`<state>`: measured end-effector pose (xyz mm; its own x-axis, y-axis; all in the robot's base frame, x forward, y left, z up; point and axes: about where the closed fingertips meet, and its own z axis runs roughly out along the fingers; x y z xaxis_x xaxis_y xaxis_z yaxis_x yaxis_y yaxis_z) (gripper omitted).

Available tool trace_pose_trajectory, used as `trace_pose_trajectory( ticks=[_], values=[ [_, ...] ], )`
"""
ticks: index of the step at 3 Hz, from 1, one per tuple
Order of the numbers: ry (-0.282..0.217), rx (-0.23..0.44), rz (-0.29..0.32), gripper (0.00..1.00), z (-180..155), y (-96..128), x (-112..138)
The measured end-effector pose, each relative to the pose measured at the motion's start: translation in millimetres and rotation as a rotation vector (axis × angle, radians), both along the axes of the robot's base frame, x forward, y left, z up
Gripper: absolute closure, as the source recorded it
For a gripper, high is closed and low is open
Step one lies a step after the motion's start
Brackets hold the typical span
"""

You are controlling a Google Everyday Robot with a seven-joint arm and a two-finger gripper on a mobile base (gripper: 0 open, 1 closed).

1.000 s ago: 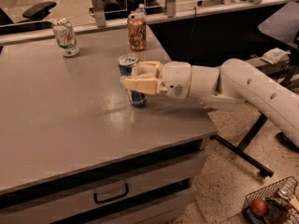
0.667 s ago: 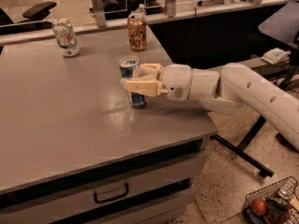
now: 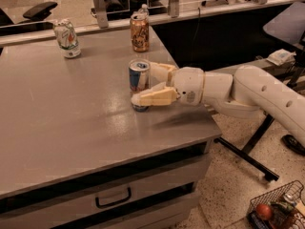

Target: Place redbull can upright

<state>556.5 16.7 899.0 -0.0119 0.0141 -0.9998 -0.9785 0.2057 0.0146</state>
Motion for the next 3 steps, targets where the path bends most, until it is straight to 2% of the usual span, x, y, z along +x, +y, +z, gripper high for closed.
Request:
trace_pose_trajectory(
  ticks=[1,2,3],
  values=[
    [-0.004,-0.056,-0.015,0.0,0,-22,-5],
    [-0.003,-0.142,-0.061,0.0,0,-63,-18],
    [-0.004,-0.158,-0.073,0.0,0,-72,-20]
  ],
)
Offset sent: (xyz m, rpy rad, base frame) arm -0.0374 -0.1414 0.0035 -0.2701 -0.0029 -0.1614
